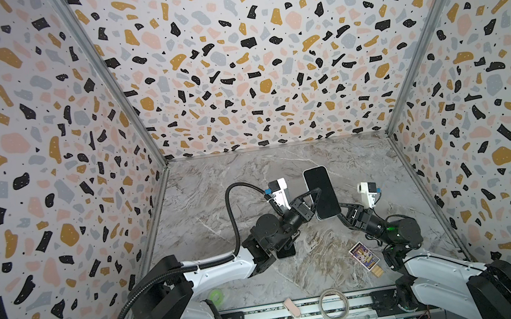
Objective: Take the phone out of the phone case
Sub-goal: Remove the phone case from the phone.
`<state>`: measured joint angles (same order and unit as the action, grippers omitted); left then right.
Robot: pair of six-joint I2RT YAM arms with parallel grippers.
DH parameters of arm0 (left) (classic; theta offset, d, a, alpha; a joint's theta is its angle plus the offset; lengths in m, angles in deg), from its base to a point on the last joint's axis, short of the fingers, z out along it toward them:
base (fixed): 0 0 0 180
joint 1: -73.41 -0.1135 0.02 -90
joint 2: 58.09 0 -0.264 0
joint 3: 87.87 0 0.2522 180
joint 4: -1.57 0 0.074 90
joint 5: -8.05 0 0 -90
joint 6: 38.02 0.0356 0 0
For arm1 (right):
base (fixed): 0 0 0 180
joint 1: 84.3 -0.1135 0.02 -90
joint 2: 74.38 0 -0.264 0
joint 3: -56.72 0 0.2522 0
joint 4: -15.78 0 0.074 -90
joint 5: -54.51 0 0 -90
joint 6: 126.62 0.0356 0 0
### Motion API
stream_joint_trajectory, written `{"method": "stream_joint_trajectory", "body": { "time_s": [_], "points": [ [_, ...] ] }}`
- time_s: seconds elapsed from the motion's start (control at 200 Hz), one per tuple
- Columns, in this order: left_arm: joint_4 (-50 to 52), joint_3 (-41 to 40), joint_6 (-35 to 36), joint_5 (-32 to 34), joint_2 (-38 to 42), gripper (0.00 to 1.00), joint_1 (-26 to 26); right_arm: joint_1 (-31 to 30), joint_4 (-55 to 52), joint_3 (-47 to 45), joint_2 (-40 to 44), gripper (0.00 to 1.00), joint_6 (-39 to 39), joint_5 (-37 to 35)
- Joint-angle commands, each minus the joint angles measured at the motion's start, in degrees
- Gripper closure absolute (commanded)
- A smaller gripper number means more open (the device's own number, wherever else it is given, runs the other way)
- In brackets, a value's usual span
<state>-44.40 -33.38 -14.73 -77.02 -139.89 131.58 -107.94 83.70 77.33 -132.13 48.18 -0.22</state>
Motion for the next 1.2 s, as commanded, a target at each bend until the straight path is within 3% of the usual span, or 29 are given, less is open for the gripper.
{"method": "stream_joint_trajectory", "body": {
  "time_s": [0.0, 0.235, 0.471, 0.701, 0.946, 1.196],
  "points": [
    [-9.2, -0.1, 0.4, -0.5, -0.4, 1.0, -0.5, -0.2, 1.2, -0.5, 0.8, 1.0, 0.9, 0.6],
    [-7.8, 0.6, -1.6, -3.0, -3.4, 1.0, -0.8, 0.4, 2.5, -0.4, -0.1, 1.0, 0.4, 0.2],
    [-7.6, 0.7, -2.8, -3.7, -4.6, 0.63, -1.1, 1.0, 4.3, -1.0, -0.7, 1.0, 0.6, -0.7],
    [-8.1, 1.3, -3.4, -4.3, -5.7, 0.56, -1.1, 1.1, 4.2, -1.4, -0.4, 1.0, 0.6, -1.2],
    [-8.4, 0.0, -4.3, -3.6, -5.0, 0.29, -1.8, 1.1, 4.8, -2.1, 0.0, 1.0, 0.8, -2.3],
    [-1.3, -0.3, -3.3, -2.1, -3.3, 0.24, -2.1, 1.1, 4.5, -2.4, 0.7, 1.0, 0.5, -3.1]
  ]
}}
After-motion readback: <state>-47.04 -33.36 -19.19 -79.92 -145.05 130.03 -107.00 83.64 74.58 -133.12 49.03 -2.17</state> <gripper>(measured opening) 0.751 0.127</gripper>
